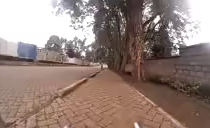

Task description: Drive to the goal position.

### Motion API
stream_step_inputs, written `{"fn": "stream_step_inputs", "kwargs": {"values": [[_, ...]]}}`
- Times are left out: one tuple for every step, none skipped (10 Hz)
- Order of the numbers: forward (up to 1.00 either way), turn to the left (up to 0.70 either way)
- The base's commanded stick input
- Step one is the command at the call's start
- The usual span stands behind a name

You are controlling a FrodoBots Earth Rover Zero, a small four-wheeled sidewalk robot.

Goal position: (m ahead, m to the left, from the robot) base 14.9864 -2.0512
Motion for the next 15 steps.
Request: {"fn": "stream_step_inputs", "kwargs": {"values": [[0.5,0.0],[0.5,0.0],[0.5,0.0],[0.5,0.0],[0.5,0.0],[0.5,0.0],[0.5,0.0],[0.5,0.0],[0.5,0.0],[0.5,0.02],[0.5,0.04],[0.5,-0.42],[0.5,-0.46],[0.5,-0.5],[0.5,-0.5]]}}
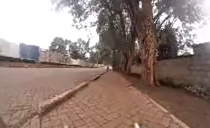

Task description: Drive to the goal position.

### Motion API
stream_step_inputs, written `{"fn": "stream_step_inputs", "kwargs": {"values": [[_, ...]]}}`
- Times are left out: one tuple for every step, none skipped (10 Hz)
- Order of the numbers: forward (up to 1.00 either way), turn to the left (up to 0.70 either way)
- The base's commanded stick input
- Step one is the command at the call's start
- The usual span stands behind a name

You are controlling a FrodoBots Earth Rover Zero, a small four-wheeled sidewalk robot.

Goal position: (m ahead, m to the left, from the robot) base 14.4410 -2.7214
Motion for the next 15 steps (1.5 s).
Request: {"fn": "stream_step_inputs", "kwargs": {"values": [[0.5,-0.5],[0.5,0.14],[0.5,0.17],[0.5,0.0],[0.5,0.0],[0.5,0.0],[0.5,0.0],[0.5,0.0],[0.5,0.0],[0.5,0.0],[0.5,0.0],[0.5,0.0],[0.5,0.0],[0.5,0.0],[0.5,0.0]]}}
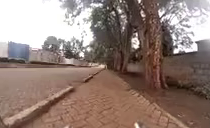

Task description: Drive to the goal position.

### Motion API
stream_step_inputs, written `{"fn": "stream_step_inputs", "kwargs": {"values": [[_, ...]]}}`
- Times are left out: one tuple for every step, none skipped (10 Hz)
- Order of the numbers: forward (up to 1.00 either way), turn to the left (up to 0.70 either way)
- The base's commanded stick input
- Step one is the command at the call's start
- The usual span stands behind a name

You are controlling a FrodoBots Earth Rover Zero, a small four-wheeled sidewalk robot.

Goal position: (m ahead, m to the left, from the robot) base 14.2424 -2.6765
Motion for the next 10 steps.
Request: {"fn": "stream_step_inputs", "kwargs": {"values": [[0.5,0.0],[0.5,0.0],[0.5,0.0],[0.5,0.0],[0.5,0.0],[0.5,0.0],[0.5,0.0],[0.5,0.0],[0.5,0.0],[0.5,0.0]]}}
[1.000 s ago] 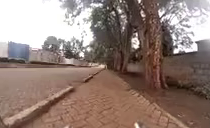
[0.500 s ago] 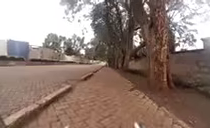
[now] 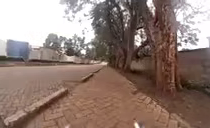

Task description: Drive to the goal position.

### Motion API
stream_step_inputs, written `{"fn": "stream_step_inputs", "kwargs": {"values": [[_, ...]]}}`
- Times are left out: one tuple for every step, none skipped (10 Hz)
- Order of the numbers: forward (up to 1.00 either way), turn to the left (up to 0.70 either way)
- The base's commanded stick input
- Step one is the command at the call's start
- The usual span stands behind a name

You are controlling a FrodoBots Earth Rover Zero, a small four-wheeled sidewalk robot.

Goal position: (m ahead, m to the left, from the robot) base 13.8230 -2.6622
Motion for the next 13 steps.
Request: {"fn": "stream_step_inputs", "kwargs": {"values": [[0.5,0.0],[0.5,0.0],[0.5,0.0],[0.5,0.0],[0.5,0.0],[0.5,0.0],[0.5,0.0],[0.5,0.0],[0.5,0.0],[0.5,0.0],[0.5,0.0],[0.5,0.0],[0.5,0.0]]}}
